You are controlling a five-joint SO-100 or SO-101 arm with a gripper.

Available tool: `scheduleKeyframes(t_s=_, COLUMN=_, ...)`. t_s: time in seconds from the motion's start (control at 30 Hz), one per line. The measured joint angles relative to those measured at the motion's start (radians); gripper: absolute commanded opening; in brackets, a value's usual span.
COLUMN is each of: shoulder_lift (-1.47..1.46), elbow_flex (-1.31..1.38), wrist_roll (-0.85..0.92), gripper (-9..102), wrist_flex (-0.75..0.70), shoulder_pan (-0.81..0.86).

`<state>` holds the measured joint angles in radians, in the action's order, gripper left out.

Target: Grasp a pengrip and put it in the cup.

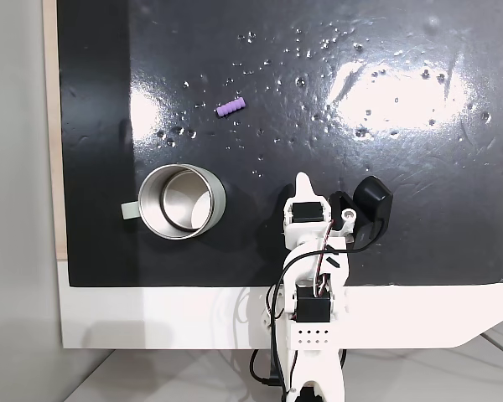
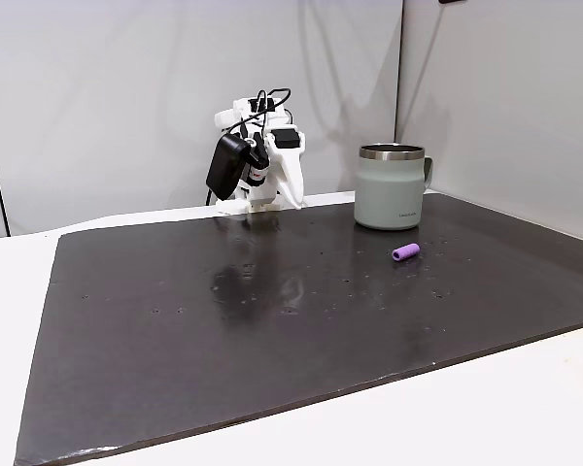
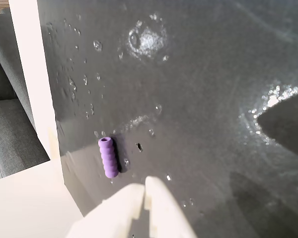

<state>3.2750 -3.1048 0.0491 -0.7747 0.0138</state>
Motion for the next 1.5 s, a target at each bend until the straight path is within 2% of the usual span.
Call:
scheduleKeyframes(t_s=0.5, shoulder_lift=0.002, elbow_flex=0.006, wrist_roll=0.002, gripper=0, wrist_flex=-0.003, shoulder_pan=0.018)
scheduleKeyframes(t_s=0.67, shoulder_lift=-0.015, elbow_flex=0.135, wrist_roll=0.017, gripper=0, wrist_flex=-0.029, shoulder_pan=0.02)
scheduleKeyframes(t_s=1.03, shoulder_lift=-0.588, elbow_flex=0.683, wrist_roll=-0.084, gripper=0, wrist_flex=-0.077, shoulder_pan=-0.074)
scheduleKeyframes(t_s=1.4, shoulder_lift=-1.262, elbow_flex=1.447, wrist_roll=-0.265, gripper=0, wrist_flex=-0.456, shoulder_pan=-0.19)
scheduleKeyframes(t_s=1.5, shoulder_lift=-1.396, elbow_flex=1.594, wrist_roll=-0.328, gripper=4, wrist_flex=-0.535, shoulder_pan=-0.213)
